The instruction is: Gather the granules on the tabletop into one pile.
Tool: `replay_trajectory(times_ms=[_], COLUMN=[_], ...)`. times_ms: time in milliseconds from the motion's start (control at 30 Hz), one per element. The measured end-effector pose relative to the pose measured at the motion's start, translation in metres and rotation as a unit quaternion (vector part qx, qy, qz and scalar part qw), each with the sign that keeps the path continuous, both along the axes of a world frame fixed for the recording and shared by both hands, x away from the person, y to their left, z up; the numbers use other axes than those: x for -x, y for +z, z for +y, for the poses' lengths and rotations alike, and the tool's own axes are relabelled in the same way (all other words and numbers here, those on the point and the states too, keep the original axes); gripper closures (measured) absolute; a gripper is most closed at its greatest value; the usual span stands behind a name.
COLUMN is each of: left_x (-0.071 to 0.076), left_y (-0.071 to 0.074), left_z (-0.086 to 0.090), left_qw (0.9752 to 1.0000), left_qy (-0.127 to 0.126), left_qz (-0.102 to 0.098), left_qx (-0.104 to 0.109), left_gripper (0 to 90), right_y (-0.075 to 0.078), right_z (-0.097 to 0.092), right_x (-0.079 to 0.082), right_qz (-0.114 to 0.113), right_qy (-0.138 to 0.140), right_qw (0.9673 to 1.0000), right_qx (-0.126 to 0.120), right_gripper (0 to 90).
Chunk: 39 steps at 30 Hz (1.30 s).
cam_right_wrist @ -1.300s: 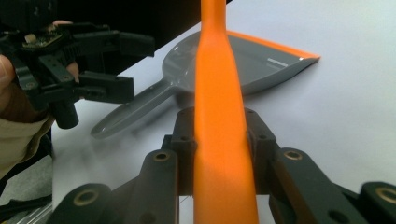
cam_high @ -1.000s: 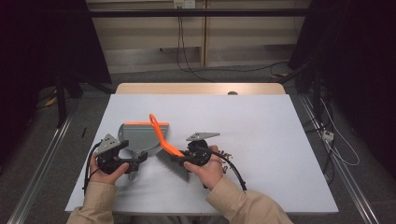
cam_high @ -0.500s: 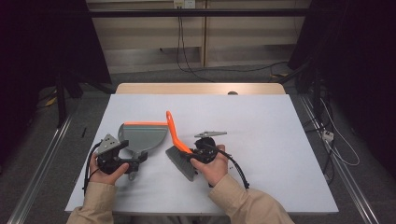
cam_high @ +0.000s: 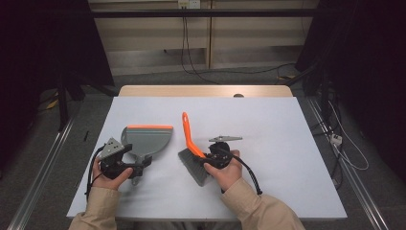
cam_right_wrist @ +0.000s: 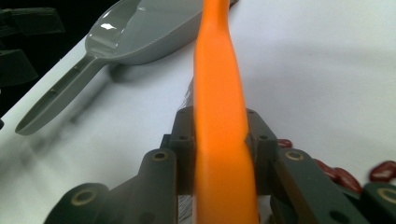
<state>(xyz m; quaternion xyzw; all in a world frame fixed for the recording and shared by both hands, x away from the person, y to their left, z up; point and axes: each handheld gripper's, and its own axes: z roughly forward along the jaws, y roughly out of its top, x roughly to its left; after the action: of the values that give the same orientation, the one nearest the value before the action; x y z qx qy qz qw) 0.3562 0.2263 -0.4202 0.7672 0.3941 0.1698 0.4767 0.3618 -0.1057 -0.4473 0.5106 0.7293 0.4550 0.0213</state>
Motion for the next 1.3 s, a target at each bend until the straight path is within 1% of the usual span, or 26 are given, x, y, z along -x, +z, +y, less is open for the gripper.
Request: replay_trajectory(times_ms=[300,500,667,900,1100,1167,1300], left_x=[0.000,0.000,0.000,0.000,0.000,0.000,0.000], left_y=[0.000,0.000,0.000,0.000,0.000,0.000,-0.001], left_z=[-0.001,-0.001,-0.001,-0.001,-0.002,-0.002,-0.002], left_qw=[1.0000,1.0000,1.0000,1.0000,1.0000,1.0000,1.0000], left_qy=[0.000,-0.003,-0.001,-0.002,-0.002,-0.002,-0.002], left_qz=[-0.001,-0.001,-0.003,-0.002,-0.001,-0.002,-0.002], left_qx=[-0.001,-0.006,-0.003,-0.004,-0.004,-0.004,-0.002], left_gripper=[6.8,6.7,6.8,6.7,6.8,6.8,6.7], right_y=[0.000,0.001,0.001,0.001,0.003,0.004,0.005], right_z=[-0.016,-0.026,-0.033,-0.046,-0.055,-0.058,-0.061], right_x=[0.001,0.001,0.001,0.002,0.002,0.001,0.001], right_qz=[0.004,0.008,0.008,0.011,0.009,0.010,0.008], right_qy=[-0.013,-0.022,-0.028,-0.040,-0.049,-0.053,-0.054], right_qw=[0.9999,0.9997,0.9996,0.9991,0.9987,0.9985,0.9985], right_qx=[0.001,0.002,0.004,0.004,0.010,0.008,-0.004], right_gripper=[70.3,70.2,70.3,70.3,70.3,70.3,70.7])
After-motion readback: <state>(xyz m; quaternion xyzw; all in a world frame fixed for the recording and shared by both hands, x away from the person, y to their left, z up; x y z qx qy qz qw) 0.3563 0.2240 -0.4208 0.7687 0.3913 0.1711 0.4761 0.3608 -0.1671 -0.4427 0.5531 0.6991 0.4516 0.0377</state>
